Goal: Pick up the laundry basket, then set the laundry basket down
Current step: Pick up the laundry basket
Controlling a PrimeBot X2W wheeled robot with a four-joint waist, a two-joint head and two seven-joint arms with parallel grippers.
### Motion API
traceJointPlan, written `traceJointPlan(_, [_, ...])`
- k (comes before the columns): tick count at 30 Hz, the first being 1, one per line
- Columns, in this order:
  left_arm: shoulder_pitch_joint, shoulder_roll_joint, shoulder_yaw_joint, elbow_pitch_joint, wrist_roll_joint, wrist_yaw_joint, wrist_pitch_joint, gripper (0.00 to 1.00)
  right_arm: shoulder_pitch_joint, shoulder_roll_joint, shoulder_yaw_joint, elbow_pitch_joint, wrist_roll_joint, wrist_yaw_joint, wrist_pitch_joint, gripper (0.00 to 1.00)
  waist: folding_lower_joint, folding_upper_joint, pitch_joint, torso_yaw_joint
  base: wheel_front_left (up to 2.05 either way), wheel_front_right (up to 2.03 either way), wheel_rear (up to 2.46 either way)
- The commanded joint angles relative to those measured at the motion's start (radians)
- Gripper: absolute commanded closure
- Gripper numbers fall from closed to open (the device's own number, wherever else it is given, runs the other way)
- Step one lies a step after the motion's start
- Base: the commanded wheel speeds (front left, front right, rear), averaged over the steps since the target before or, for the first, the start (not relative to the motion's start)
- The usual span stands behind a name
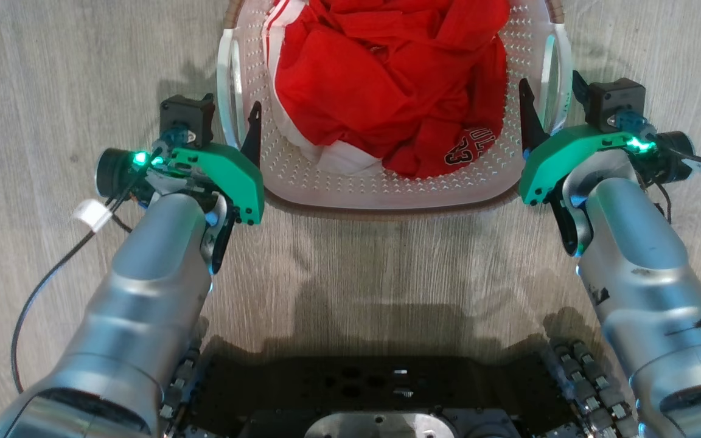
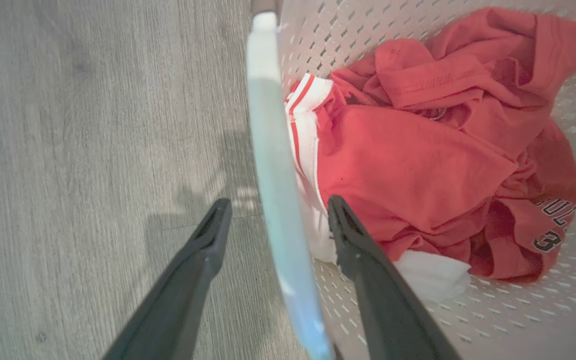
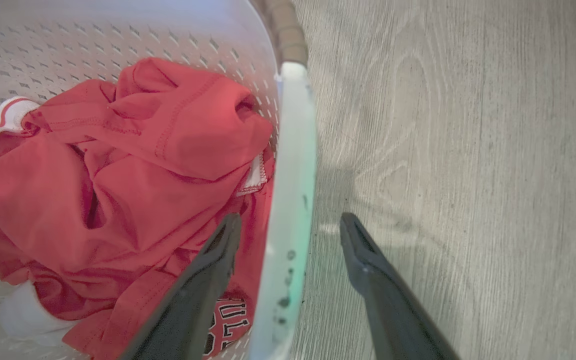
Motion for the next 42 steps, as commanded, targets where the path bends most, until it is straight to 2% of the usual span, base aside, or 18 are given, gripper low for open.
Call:
traceJointPlan(1, [0.008,0.023,0.002,0.010,-0.022,0.003,-0.006,0.00,0.028,0.015,0.029,0.006,0.016,0.006,-0.010,0.00,0.0000,-0.0002,0.002,0.001,0.00,0.00,0.00])
traceJointPlan(6, [-0.016,0.023,-0.046,0.035,-0.072,0.006,-0.006,0.00,0.000,0.015,0.058,0.051,0.042,0.006,-0.010,0.00,0.0000,-0.0002,0.005,0.002,0.00,0.00,0.00])
traceJointPlan(8, [-0.024,0.023,-0.066,0.041,-0.090,0.010,-0.006,0.00,-0.010,0.015,0.065,0.062,0.048,0.006,-0.010,0.09,0.0000,-0.0002,0.007,0.004,0.00,0.00,0.00])
traceJointPlan(10, [-0.031,0.023,-0.086,0.047,-0.106,0.012,-0.006,0.00,-0.018,0.015,0.070,0.071,0.054,0.006,-0.010,0.27,0.0000,-0.0002,0.010,0.005,0.00,0.00,0.00])
traceJointPlan(11, [-0.031,0.023,-0.086,0.047,-0.106,0.012,-0.006,0.00,-0.018,0.015,0.070,0.071,0.054,0.006,-0.010,0.27,0.0000,-0.0002,0.010,0.005,0.00,0.00,0.00])
traceJointPlan(12, [-0.034,0.023,-0.096,0.050,-0.114,0.012,-0.006,0.07,-0.021,0.015,0.073,0.075,0.057,0.006,-0.010,0.41,0.0000,-0.0002,0.011,0.006,0.00,0.00,0.00])
traceJointPlan(13, [-0.037,0.023,-0.106,0.053,-0.121,0.013,-0.006,0.17,-0.024,0.015,0.076,0.078,0.060,0.006,-0.010,0.51,0.0000,-0.0002,0.012,0.006,0.00,0.00,0.00])
traceJointPlan(15, [-0.042,0.023,-0.122,0.058,-0.135,0.015,-0.006,0.55,-0.029,0.015,0.082,0.084,0.066,0.006,-0.010,0.57,0.0000,-0.0002,0.013,0.007,0.00,0.00,0.00])
traceJointPlan(16, [-0.045,0.023,-0.131,0.060,-0.140,0.016,-0.006,0.66,-0.032,0.015,0.084,0.088,0.069,0.006,-0.010,0.61,0.0000,-0.0002,0.014,0.008,0.00,0.00,0.00])
traceJointPlan(17, [-0.048,0.023,-0.139,0.061,-0.144,0.017,-0.006,0.91,-0.034,0.015,0.086,0.091,0.070,0.006,-0.010,0.67,0.0000,-0.0002,0.014,0.008,0.00,0.00,0.00])
traceJointPlan(18, [-0.049,0.023,-0.147,0.061,-0.148,0.018,-0.006,1.00,-0.036,0.015,0.088,0.096,0.072,0.006,-0.010,0.71,0.0000,-0.0002,0.014,0.008,0.00,0.00,0.00])
traceJointPlan(19, [-0.049,0.023,-0.154,0.062,-0.153,0.018,-0.006,1.00,-0.038,0.015,0.089,0.102,0.072,0.006,-0.010,0.78,0.0000,-0.0002,0.013,0.009,0.00,0.00,0.00])
traceJointPlan(20, [-0.049,0.023,-0.162,0.062,-0.158,0.018,-0.006,1.00,-0.039,0.015,0.090,0.107,0.074,0.006,-0.010,0.93,0.0000,-0.0002,0.011,0.009,0.00,0.00,0.00])
traceJointPlan(21, [-0.049,0.023,-0.169,0.062,-0.162,0.019,-0.006,1.00,-0.040,0.015,0.091,0.114,0.075,0.006,-0.010,1.00,0.0000,-0.0002,0.008,0.010,0.00,0.00,0.00])
traceJointPlan(32, [-0.007,0.023,-0.256,0.067,-0.255,0.028,-0.006,1.00,-0.023,0.015,0.125,0.182,0.119,0.006,-0.010,1.00,0.0000,-0.0002,-0.083,0.011,0.00,0.00,0.00])
traceJointPlan(42, [0.043,0.023,-0.354,0.111,-0.369,0.028,-0.004,1.00,-0.008,0.015,0.195,0.303,0.198,0.006,-0.010,1.00,0.0000,-0.0002,-0.217,0.003,0.00,0.00,0.00])
